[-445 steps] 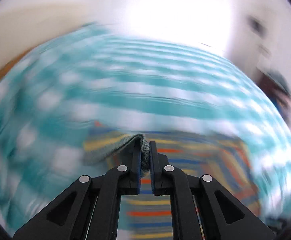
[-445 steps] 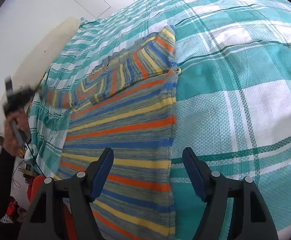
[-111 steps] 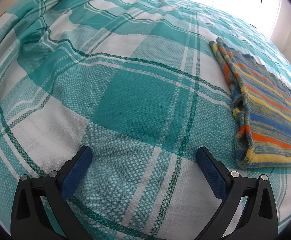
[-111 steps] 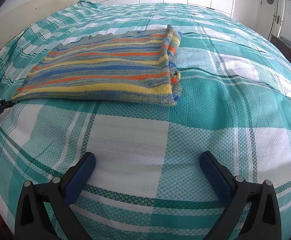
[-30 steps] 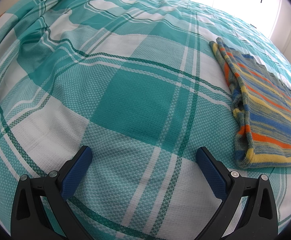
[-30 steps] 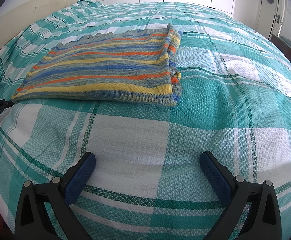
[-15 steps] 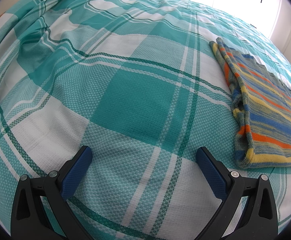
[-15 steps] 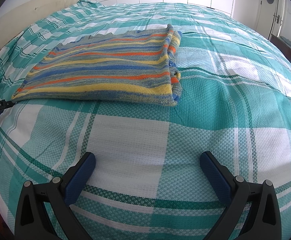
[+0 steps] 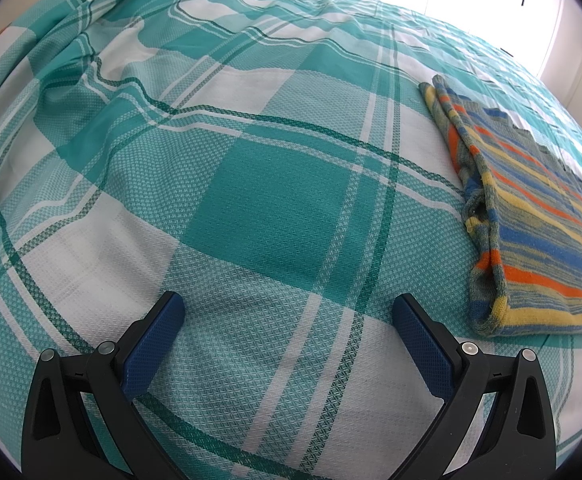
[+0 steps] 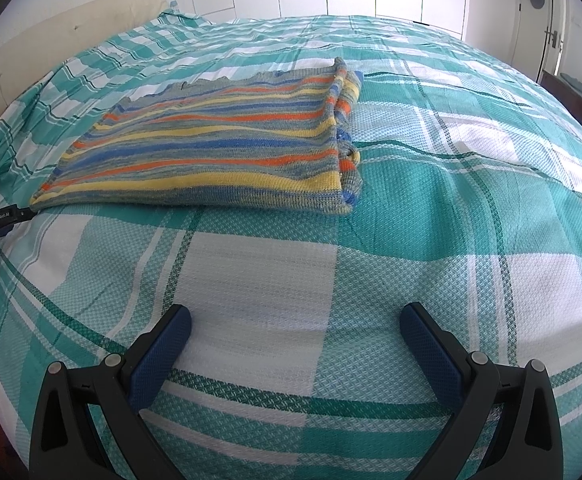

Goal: Fold small clothes

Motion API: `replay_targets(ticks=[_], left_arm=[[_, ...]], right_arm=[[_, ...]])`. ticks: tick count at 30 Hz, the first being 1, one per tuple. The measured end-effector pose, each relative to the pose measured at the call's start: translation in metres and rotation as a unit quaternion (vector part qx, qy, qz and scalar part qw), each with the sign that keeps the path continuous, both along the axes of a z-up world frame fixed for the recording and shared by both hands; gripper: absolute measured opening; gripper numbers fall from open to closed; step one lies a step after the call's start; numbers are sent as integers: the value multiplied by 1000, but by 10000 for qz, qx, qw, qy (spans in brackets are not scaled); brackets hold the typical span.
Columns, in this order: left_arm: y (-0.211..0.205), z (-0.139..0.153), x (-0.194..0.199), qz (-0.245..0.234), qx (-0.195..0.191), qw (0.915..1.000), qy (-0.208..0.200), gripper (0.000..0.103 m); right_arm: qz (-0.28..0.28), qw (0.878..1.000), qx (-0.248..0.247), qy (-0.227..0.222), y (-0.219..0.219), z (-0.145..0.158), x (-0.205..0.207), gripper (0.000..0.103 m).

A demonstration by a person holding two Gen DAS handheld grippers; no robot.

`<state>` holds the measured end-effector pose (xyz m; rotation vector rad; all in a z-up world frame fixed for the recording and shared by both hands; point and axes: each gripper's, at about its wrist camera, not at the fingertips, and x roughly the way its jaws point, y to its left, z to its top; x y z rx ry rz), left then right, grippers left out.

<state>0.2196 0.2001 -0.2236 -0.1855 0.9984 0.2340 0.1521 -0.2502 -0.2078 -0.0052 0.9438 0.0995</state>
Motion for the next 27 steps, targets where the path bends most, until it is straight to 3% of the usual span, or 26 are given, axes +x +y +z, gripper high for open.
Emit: replay_targets(ticks=[18, 21, 23, 24, 25, 26, 27], left_arm=[[0, 0, 1, 22, 13, 10000, 15, 103], [8, 10, 10, -217, -279, 9978, 553, 100], [18, 35, -1, -15, -798, 9961, 370, 78], [22, 47, -9, 0, -1202, 9927, 77, 79], [23, 63, -16, -110, -1739, 9839, -394, 86], [20, 71, -17, -235, -1966, 9781, -641, 99], [12, 76, -12, -427, -2095, 9739, -767, 101]], right_arm=[[39, 9987, 508, -37, -11, 5, -4, 103], [-48, 9977, 605, 297, -13, 19, -1, 102], [-230, 9965, 659, 454, -12, 40, 2, 101], [-236, 9963, 659, 493, -8, 54, 4, 101], [-127, 9966, 614, 534, 2, 70, 10, 101], [38, 9968, 570, 556, 14, 84, 19, 101], [290, 9966, 532, 561, 31, 99, 32, 101]])
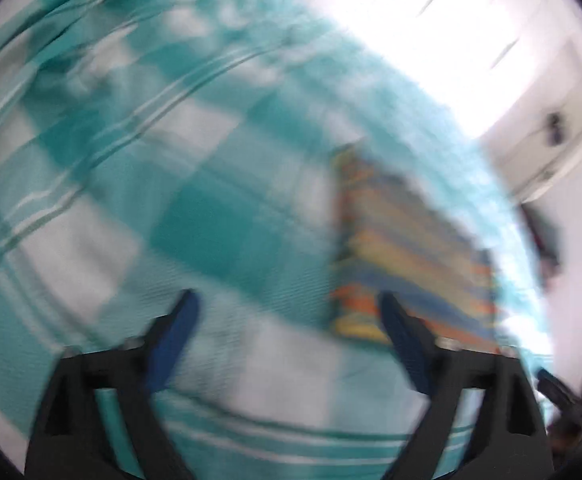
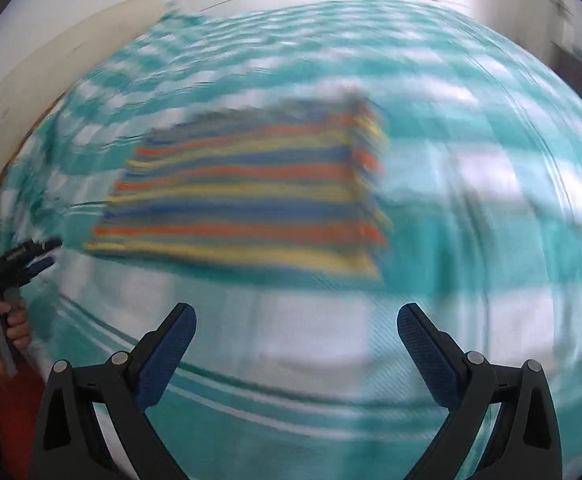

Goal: Fold small clothes

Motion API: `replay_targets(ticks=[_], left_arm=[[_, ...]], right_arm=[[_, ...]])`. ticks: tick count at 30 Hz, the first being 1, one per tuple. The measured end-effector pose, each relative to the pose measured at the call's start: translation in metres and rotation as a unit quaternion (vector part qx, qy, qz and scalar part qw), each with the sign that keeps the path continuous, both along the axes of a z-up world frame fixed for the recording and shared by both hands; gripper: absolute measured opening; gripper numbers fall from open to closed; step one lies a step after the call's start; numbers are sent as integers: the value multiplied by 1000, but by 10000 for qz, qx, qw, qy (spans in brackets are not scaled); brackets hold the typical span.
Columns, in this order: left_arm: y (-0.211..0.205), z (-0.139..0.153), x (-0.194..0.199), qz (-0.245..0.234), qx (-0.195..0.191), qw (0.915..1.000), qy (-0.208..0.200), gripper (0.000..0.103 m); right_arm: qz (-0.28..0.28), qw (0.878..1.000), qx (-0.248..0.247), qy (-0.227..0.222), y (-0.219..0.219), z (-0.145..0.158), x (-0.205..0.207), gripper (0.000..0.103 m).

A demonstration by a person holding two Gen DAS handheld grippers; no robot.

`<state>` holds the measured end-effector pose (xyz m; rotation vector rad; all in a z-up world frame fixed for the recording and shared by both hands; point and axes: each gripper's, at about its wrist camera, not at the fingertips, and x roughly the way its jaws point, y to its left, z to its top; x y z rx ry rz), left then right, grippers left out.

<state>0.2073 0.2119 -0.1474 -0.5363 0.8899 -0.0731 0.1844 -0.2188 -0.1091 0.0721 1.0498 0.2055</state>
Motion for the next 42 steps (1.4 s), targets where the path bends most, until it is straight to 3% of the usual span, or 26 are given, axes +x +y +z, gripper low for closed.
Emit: replay_targets(ticks=[3, 4, 5, 7, 9, 10, 11, 14, 19, 20, 21, 22, 23, 27, 33, 37, 40, 42], left_arm=[[-38, -13, 34, -624, 174, 9976, 225, 98], [-50, -24, 45, -716, 344, 9962, 367, 90], [-58, -34, 52, -762, 427, 9947, 533, 65], [-72, -56, 66, -918, 237, 9906, 981, 37], [-76, -57, 65, -799, 289, 9930, 825, 29], [-76, -57, 64, -757, 309, 9938, 752, 9], [-75, -58, 65, -712, 260, 9941, 776, 7], [-68, -63, 62, -558, -43, 9961, 684, 5], [-71, -60, 56, -495, -99, 9975, 501, 5], [-74, -56, 55, -506, -67, 9977, 453, 5], [-76, -51, 53, -539, -19, 9979, 371, 5], [-79, -46, 49, -560, 6, 9980, 293, 5], [-82, -36, 47, -589, 0, 9981, 177, 4], [-108, 9, 40, -873, -117, 9955, -343, 4], [-196, 53, 44, -1915, -395, 9776, -785, 4], [-271, 45, 53, -2558, -319, 9637, -693, 4], [-329, 19, 57, -2967, -126, 9540, -422, 4], [-360, -2, 51, -3141, 100, 9492, -163, 4]], right_arm=[[901, 9959, 40, -7, 71, 38, 59, 101], [1200, 9926, 157, 66, 100, 46, 87, 101], [1379, 9900, 260, 167, 122, 48, 110, 101], [1533, 9864, 399, 448, 166, 41, 161, 100], [1581, 9831, 269, 884, 210, 20, 210, 92], [1580, 9813, 145, 1093, 230, 6, 230, 89], [1542, 9799, 14, 1268, 248, -6, 244, 83], [1371, 9739, -454, 1749, 288, -48, 279, 78], [1154, 9644, -1401, 1924, 332, -96, 292, 76], [1118, 9626, -1573, 1902, 334, -100, 291, 60], [1067, 9624, -1753, 1781, 335, -99, 290, 31], [1050, 9637, -1878, 1583, 333, -94, 289, 15], [1075, 9667, -1795, 1474, 328, -87, 288, 8], [1117, 9809, -1049, 1197, 285, -48, 284, 8], [985, 9930, 17, 652, 155, 21, 274, 8], [688, 9957, 254, 563, 62, 33, 279, 8], [356, 9965, 326, 682, -8, 13, 268, 8], [122, 9946, 470, 919, -49, -18, 266, 8]])
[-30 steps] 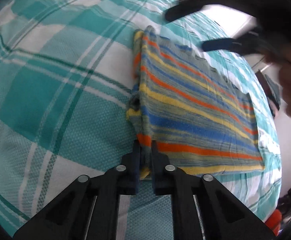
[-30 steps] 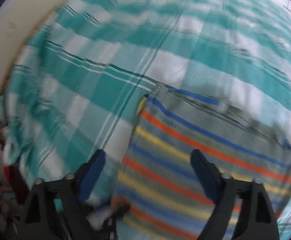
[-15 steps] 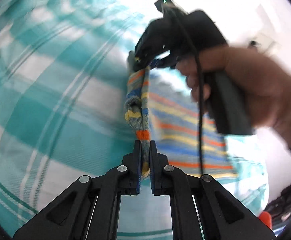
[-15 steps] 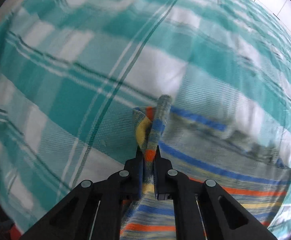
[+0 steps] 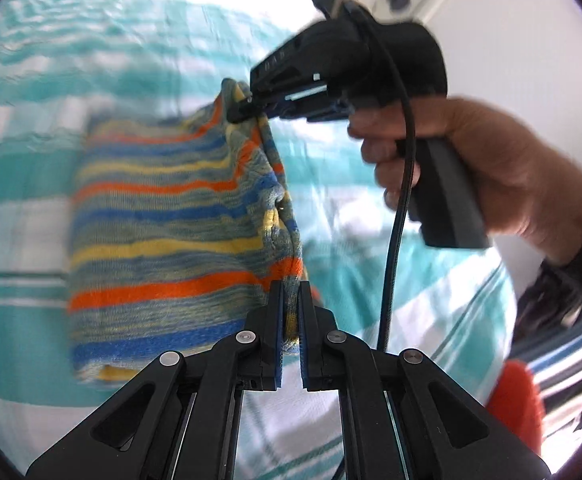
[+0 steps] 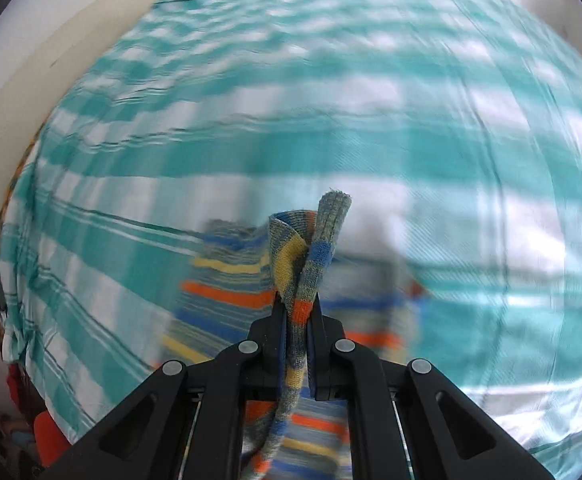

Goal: Fold small clothes

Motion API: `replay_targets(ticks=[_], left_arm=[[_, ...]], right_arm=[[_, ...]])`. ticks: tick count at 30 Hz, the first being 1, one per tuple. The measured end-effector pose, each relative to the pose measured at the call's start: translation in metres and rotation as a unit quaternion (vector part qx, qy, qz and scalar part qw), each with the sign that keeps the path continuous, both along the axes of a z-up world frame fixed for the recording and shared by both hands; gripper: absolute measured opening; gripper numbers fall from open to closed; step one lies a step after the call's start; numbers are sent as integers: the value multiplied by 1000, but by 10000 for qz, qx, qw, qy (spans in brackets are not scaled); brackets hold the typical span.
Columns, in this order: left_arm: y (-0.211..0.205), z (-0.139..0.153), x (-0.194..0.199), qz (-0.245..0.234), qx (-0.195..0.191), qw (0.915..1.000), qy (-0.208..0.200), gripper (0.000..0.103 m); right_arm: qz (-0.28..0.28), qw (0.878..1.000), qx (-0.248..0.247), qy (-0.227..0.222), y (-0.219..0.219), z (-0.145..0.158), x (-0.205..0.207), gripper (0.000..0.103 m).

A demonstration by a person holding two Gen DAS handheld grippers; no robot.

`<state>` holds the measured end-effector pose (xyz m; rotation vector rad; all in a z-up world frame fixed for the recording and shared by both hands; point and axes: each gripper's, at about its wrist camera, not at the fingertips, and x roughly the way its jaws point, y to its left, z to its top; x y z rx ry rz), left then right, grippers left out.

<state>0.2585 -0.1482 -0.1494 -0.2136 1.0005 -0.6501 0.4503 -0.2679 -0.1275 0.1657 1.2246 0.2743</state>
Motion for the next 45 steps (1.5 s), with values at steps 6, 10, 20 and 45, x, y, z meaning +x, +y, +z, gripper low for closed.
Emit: replay_targets(ticks=[6, 10, 20, 45], left_arm=[[-29, -11, -12, -181, 603, 9980, -62, 5], [-27, -16, -12, -291, 1030, 9942, 33, 38], [104, 13, -15, 1302, 910, 9873, -69, 77], [82, 17, 17, 1318, 1360, 9816, -246, 56]], right_arm=[[-453, 9985, 303, 26, -42, -43, -12, 8], [-382, 9991, 28, -190, -43, -44, -18, 33], [180, 9935, 59, -1120, -35, 29, -118, 50], [245, 9901, 554, -1264, -35, 27, -155, 42]])
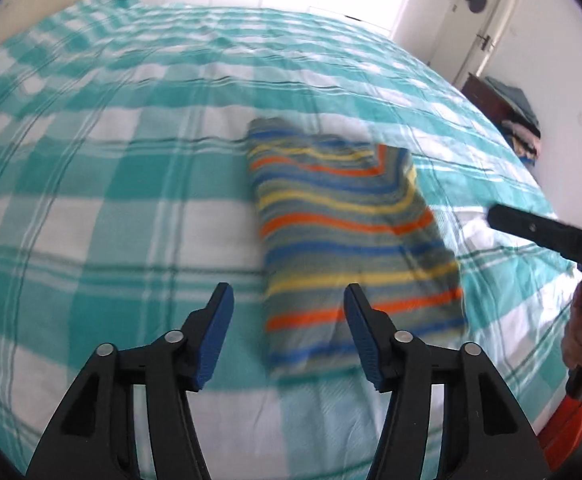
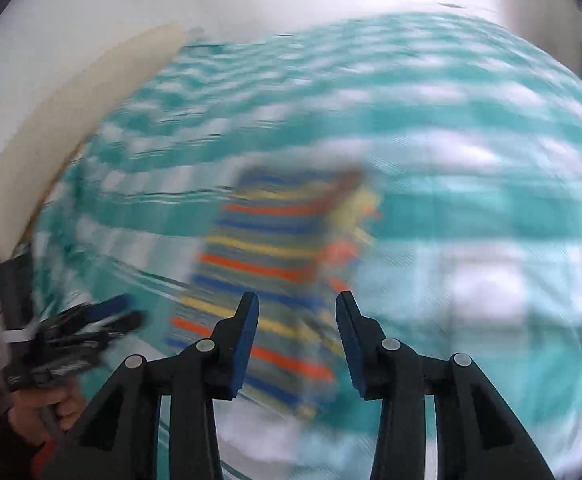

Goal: Fold small clothes

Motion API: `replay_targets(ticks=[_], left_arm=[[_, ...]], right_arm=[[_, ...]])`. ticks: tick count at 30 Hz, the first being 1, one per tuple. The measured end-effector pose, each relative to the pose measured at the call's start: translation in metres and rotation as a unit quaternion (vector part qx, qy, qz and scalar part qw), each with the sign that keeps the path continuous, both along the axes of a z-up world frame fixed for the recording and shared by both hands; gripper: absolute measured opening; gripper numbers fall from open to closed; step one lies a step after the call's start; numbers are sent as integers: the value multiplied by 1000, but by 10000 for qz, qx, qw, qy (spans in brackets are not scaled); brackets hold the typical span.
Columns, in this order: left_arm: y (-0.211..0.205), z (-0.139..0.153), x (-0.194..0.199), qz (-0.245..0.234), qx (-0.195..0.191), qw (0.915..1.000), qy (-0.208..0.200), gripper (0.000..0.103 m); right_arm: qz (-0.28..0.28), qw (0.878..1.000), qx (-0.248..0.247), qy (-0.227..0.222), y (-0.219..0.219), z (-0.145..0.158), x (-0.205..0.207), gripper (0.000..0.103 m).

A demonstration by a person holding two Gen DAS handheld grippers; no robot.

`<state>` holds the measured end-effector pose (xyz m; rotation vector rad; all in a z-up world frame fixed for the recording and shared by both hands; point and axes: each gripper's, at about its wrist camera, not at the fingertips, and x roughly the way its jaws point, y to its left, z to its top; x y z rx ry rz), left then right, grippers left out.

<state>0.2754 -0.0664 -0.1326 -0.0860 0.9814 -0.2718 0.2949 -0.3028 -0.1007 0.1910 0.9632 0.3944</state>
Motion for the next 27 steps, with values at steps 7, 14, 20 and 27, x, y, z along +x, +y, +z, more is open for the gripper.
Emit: replay_targets(ticks=[7, 14, 20, 27], left_arm=[[-21, -59, 20, -138, 619, 9956, 690, 45], [-19, -44, 14, 74, 723, 9957, 573, 59], [-19, -46, 17, 143, 933, 9936, 613, 66], [-20, -44, 15, 164, 1000, 9927, 650, 66]], right_arm=[[253, 9920, -734, 1000, 21, -92, 58, 6], [212, 9992, -325, -5, 22, -26, 74, 6], [-197, 9938, -876, 653, 22, -89, 124, 29], [-242, 9975, -657, 54, 17, -39, 78, 27]])
